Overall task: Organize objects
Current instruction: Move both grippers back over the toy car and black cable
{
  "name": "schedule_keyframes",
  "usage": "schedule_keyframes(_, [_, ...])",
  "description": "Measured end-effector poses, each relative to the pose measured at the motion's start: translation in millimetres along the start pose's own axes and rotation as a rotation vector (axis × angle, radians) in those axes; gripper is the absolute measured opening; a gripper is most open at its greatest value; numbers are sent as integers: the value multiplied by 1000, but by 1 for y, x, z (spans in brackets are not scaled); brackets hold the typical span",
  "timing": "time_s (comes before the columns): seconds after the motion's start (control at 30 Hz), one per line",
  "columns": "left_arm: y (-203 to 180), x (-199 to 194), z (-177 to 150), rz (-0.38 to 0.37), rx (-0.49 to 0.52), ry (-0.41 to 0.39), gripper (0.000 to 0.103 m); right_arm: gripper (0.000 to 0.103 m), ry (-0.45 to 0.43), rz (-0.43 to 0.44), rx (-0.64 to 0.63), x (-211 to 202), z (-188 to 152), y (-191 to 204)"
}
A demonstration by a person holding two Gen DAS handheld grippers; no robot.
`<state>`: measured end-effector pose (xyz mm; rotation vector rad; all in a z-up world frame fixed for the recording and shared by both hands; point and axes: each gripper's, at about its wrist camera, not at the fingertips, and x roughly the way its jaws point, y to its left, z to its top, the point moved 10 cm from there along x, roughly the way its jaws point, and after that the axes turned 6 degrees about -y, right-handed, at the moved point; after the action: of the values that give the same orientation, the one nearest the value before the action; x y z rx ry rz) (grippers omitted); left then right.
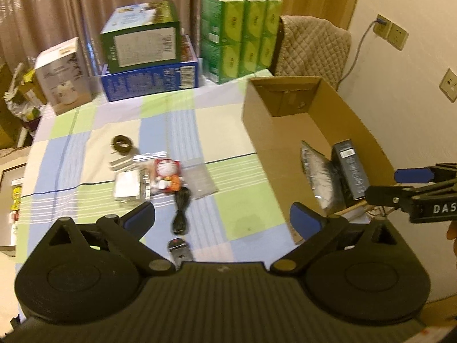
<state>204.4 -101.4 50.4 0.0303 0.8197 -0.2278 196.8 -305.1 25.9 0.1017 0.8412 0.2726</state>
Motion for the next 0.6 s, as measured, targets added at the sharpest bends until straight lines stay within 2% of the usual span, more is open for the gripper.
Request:
schedule_keyframes(0.17, [31,-12,-13,41,-11,-23,102,85,-17,33,-6,0,-2,20])
schedule_keyframes(0.37, [72,-16,-42,85,-71,-5,102,85,-19,79,-69,9,-10,52])
schedule_keyframes(0.6, [103,-16,-74,124,-109,10,102,85,-40,128,-121,23,-18,84])
